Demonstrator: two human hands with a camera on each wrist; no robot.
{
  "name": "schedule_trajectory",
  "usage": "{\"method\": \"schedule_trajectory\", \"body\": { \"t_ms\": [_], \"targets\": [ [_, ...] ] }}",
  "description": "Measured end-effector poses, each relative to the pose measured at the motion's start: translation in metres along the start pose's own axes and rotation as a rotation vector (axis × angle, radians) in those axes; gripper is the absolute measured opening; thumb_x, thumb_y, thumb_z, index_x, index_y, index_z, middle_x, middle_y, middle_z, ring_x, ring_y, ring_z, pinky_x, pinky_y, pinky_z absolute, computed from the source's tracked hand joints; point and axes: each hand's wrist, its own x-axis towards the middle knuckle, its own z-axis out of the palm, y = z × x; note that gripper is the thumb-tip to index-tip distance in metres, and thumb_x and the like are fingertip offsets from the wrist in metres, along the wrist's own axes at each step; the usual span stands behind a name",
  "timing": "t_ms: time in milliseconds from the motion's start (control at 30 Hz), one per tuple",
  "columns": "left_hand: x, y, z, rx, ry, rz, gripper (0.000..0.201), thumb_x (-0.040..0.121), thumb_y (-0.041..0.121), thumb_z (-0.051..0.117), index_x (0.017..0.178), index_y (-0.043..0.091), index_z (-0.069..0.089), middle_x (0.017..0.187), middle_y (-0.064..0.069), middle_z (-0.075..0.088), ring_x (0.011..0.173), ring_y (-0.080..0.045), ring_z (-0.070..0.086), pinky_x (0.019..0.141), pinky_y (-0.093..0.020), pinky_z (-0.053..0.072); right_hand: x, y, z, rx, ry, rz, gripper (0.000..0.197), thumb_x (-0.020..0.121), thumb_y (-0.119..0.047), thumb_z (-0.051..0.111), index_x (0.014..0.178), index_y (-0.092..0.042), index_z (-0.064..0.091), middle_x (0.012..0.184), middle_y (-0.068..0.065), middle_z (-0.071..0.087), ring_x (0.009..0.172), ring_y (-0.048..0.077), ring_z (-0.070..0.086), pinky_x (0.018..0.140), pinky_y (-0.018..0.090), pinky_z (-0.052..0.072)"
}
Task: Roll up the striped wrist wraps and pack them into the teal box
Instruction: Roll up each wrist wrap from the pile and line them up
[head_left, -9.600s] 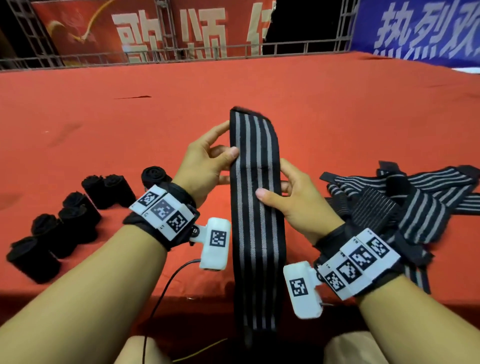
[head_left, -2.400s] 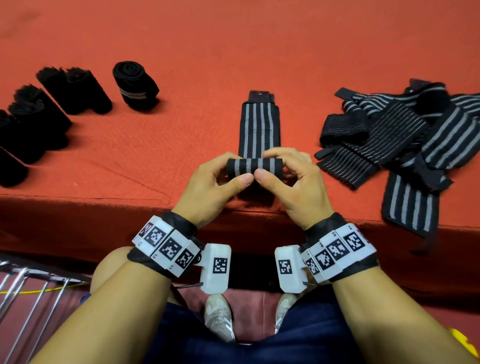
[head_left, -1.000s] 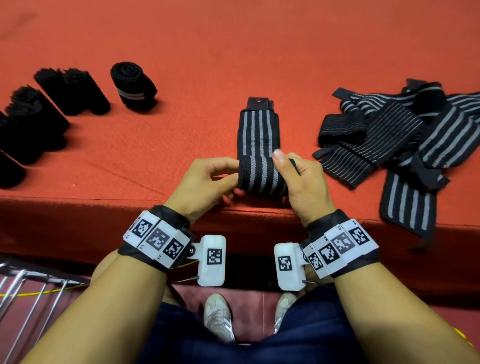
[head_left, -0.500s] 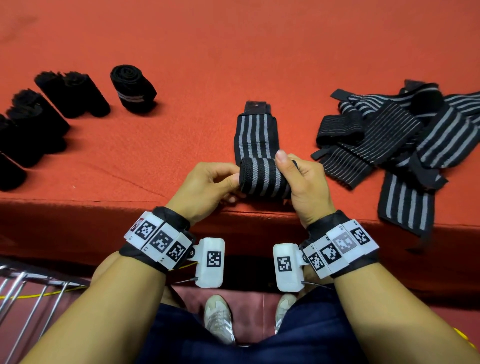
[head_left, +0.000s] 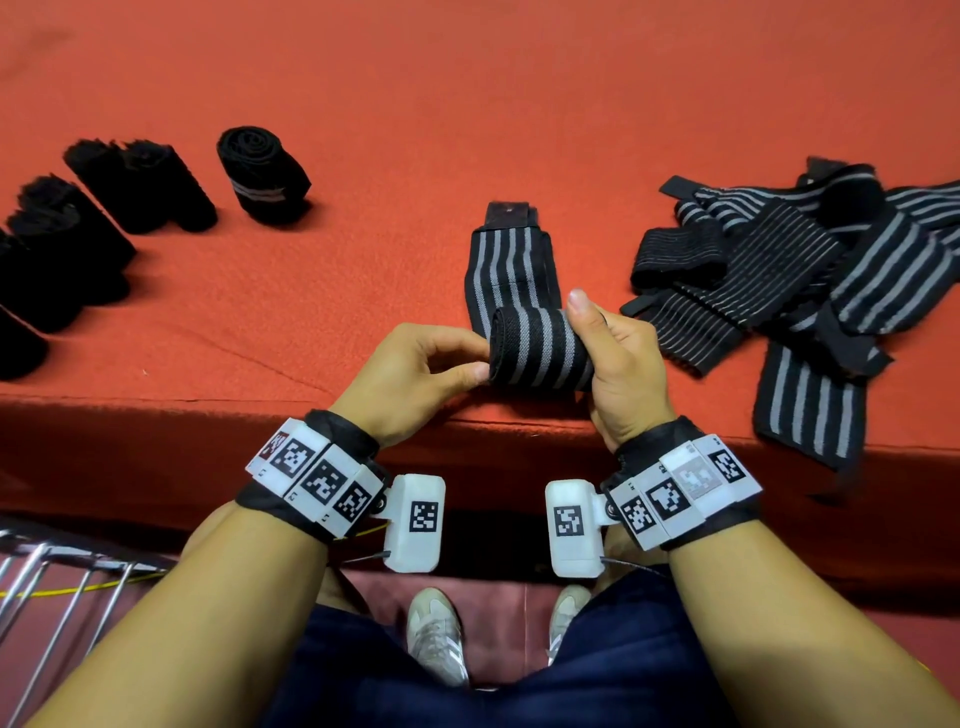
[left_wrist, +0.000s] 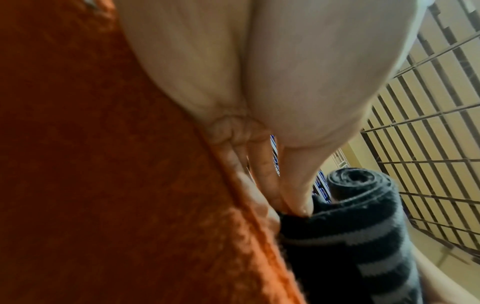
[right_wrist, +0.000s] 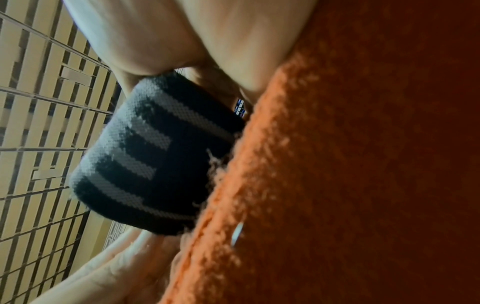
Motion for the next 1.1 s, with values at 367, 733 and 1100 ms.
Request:
{"method": "schedule_trajectory", "body": {
  "t_ms": [367,733,1100],
  "targets": [
    [0.015,-0.007,0.011,0.074,0.104,0.022,0.016,0.079,0.017,0.081,0.094,0.015,0.078,0.085,-0.007,0.075,0.076,-0.019,0.066,0.073,-0.053,0.058,-0.002,-0.003,0.002,-0.070,-0.046,-0.004,0.098,0.085,-0.070,0.064,0.079,0.026,0.045,0.083,0.048,0.047,0.079,0.025,0.047,0.071,0.061,0.043],
    [0.012,-0.003,0.019,0.438,0.243,0.126,0.008,0.081,0.014,0.076,0.088,0.018,0.075,0.078,-0.001,0.072,0.073,-0.022,0.067,0.068,-0.041,0.052,-0.005,-0.010,0.005,-0.154,-0.018,-0.049,0.081,0.089,-0.062,0.062,0.066,0.014,0.045,0.071,0.027,0.044,0.064,0.030,0.040,0.066,0.056,0.039],
    [0.005,0.007,0.008,-0.137,-0.052,0.110,0.061,0.078,0.020,0.059,0.138,0.029,0.051,0.105,-0.036,0.056,0.078,-0.041,0.045,0.074,-0.053,0.040,0.000,-0.002,0.003,-0.296,0.127,-0.034,0.059,0.088,-0.047,0.057,0.064,0.008,0.062,0.080,-0.004,0.061,0.068,0.003,0.053,0.066,0.022,0.041]
  ]
}}
